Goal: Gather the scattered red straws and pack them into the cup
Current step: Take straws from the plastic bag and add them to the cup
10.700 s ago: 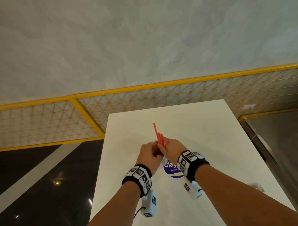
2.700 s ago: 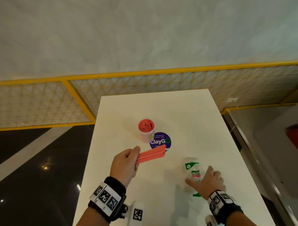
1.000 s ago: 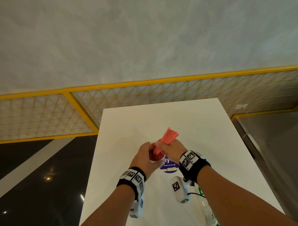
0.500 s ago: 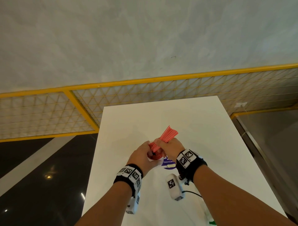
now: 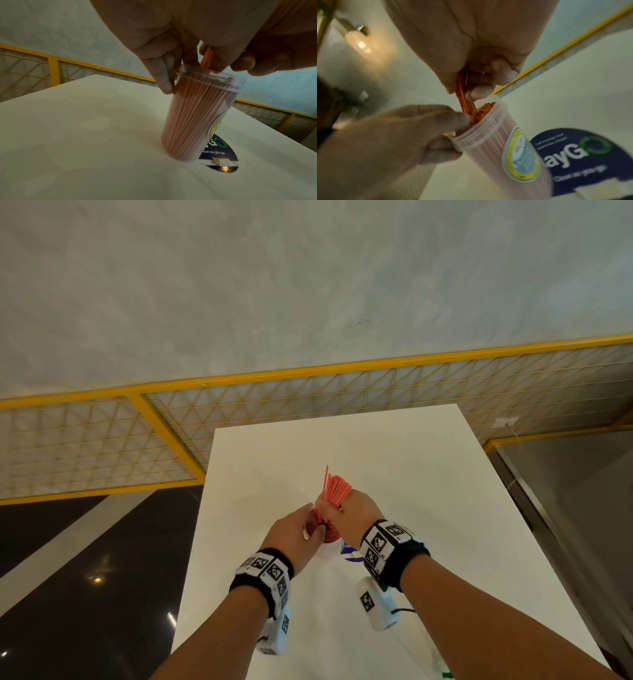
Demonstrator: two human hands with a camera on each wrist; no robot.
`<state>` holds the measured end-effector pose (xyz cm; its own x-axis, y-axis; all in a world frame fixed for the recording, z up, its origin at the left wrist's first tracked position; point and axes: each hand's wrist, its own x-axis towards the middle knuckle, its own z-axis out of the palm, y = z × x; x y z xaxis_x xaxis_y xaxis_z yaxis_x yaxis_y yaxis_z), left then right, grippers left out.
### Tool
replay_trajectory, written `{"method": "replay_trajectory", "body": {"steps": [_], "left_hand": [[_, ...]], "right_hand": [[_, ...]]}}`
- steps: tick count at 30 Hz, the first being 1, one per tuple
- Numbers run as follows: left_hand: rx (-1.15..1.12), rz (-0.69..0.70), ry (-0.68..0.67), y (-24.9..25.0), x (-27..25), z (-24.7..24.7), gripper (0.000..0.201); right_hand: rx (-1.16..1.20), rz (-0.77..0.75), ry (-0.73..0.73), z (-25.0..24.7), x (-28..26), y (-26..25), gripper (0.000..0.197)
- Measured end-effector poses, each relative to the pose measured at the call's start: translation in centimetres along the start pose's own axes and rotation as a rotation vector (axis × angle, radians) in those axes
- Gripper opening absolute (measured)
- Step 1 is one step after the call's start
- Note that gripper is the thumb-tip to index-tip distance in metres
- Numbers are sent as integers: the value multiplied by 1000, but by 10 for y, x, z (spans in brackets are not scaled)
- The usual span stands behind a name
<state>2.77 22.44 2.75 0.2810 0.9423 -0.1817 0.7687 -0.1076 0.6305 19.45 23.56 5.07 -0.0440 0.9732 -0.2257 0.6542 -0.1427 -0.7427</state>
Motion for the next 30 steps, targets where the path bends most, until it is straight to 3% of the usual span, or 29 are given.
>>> {"method": "replay_trajectory", "body": {"steps": [5,9,14,20,23,27,30], "left_hand": [[-35,-35,0,1,-1,0,16],[-62,-47,-2,1,-1,-1,15],[-8,-76,-4,5,0,-5,22],[-12,-115,3,11,1,-3,8],[-40,-124,20,6,1,1,6],[-147,-135,67,0,-2,4,29],[-180,-98,71,-2,-3,4,33]], "right_hand": [[207,100,-6,3,6,-5,38],[147,207,-53,6,11,-4,44],[138,289,15,7,17,-8,41],[-163,125,-24,21,-6,-16,28],[-150,87,-7,28,-8,-9,29],[-78,57,-25,25,-12,-1,29],[-28,29,-26,21,-14,5,28]]}}
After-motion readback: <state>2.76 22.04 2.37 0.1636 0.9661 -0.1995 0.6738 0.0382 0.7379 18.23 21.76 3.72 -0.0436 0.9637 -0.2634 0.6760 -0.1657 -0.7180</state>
